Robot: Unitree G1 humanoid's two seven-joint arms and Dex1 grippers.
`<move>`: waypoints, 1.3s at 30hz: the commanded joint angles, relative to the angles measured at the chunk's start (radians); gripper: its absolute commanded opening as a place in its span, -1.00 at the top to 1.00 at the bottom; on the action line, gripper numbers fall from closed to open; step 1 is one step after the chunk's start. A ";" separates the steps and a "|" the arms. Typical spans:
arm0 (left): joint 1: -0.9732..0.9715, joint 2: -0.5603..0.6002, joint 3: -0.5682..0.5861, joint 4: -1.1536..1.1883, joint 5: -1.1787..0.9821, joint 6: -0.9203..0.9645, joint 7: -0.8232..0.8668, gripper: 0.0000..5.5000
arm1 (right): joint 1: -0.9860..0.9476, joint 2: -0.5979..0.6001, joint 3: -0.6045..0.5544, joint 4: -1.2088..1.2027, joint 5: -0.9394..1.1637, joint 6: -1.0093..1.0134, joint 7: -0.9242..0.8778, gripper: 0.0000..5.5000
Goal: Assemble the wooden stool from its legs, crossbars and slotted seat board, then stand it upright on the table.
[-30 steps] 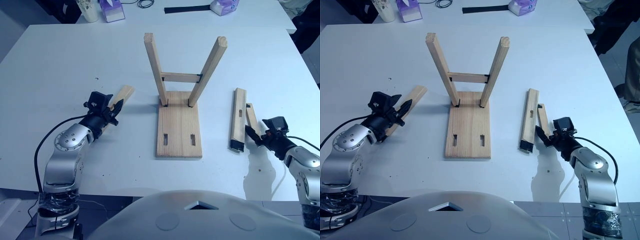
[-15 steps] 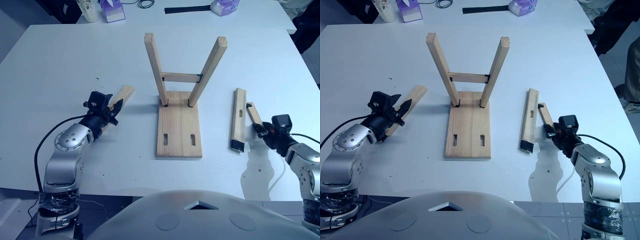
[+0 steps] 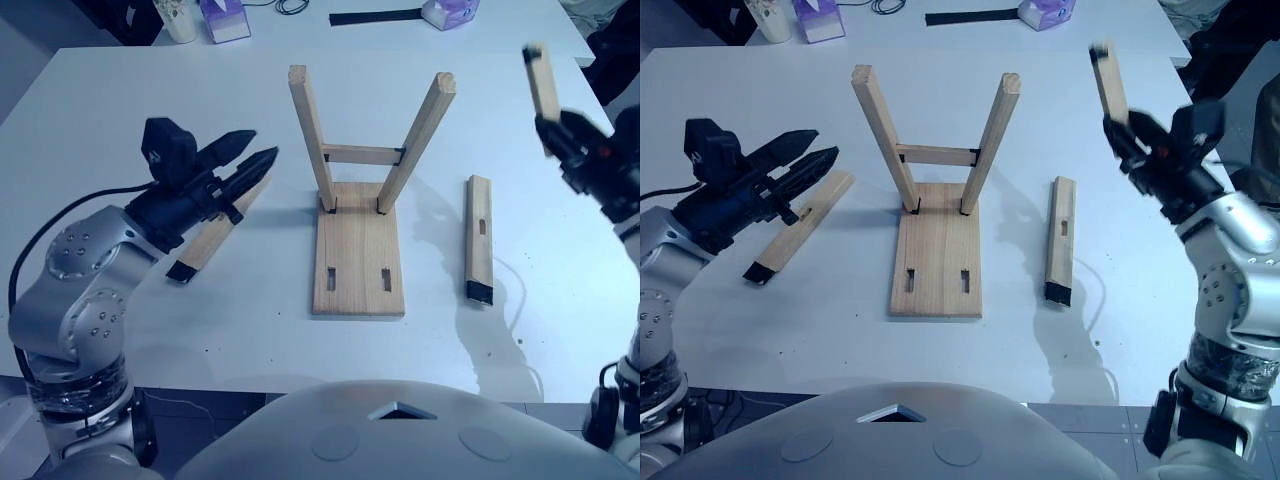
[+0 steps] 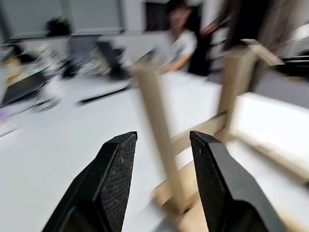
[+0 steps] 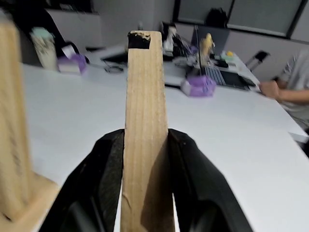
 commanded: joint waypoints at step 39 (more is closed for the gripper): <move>-0.312 -0.001 -0.283 0.135 -0.542 0.046 -0.014 -0.21 | -0.268 -0.068 0.384 0.016 0.468 0.177 0.433 0.53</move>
